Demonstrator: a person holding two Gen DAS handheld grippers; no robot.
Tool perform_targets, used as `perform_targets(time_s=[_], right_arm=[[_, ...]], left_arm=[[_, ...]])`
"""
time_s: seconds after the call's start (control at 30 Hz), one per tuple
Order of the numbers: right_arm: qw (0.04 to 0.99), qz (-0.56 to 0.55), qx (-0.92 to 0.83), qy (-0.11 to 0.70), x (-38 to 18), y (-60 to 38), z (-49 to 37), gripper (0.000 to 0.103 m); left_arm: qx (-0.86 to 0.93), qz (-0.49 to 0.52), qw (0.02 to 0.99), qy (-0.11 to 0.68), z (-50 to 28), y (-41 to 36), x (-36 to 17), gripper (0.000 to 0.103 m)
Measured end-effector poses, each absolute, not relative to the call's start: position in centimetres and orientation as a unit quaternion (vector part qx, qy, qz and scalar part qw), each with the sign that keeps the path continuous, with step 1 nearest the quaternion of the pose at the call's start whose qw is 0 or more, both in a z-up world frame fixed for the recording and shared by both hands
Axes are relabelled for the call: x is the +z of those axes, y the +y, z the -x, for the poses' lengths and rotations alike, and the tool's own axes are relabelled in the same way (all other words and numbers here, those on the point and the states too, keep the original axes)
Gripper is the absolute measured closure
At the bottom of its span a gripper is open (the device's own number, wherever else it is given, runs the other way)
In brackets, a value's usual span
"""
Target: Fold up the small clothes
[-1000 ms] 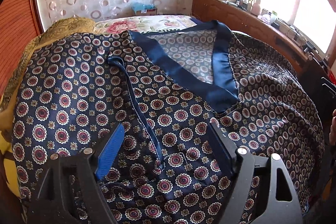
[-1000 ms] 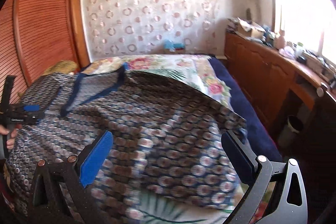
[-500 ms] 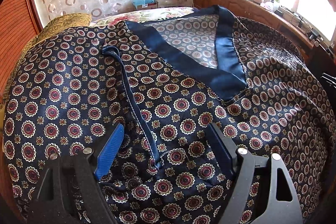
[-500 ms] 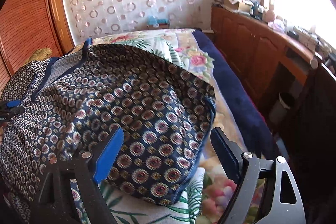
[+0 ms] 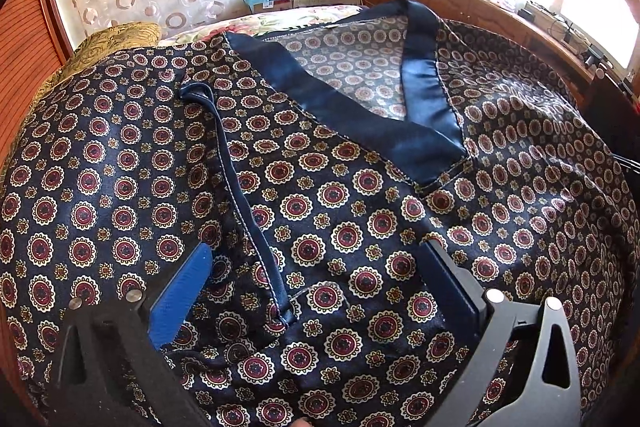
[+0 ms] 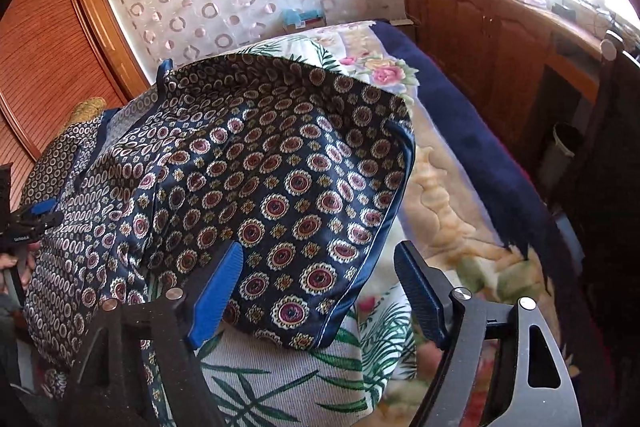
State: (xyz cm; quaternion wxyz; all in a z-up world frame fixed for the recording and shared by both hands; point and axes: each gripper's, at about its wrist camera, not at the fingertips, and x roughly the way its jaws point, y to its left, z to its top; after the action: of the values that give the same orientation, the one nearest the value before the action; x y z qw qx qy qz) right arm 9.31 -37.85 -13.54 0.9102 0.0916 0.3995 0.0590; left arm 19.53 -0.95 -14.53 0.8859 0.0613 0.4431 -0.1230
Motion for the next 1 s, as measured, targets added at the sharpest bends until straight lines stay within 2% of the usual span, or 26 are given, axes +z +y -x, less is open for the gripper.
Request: perform_targets(time_s=[0.17,0.33,0.47,0.73,1.0], right_arm=[[0.908,-0.098,0.067,0.401,-13.8,-38.2,-9.1,0.038],[0.915,-0.081,0.061,0.390,-13.0,-38.2,-8.8,0.078],[0.921,-0.052,0.054,0.383,-12.6,-37.6,-8.8,0.095],[0.944,-0.017,0.059,0.323,-8.2,-36.0,-8.7,0.096],[0.953,0.047,0.123,0.273,-3.5,-28.9,-10.1,0.097]], left_arm=[[-0.123,-0.061,0.886,0.443,-19.5,-0.9,-14.5,0.000],[-0.122,-0.060,0.886,0.443,-19.3,-0.7,-14.5,0.000],[-0.122,-0.060,0.886,0.443,-19.3,-0.7,-14.5,0.000],[-0.111,-0.056,0.893,0.432,-18.2,0.2,-13.8,0.000],[-0.127,0.001,0.916,0.380,-14.6,1.8,-9.3,0.000]])
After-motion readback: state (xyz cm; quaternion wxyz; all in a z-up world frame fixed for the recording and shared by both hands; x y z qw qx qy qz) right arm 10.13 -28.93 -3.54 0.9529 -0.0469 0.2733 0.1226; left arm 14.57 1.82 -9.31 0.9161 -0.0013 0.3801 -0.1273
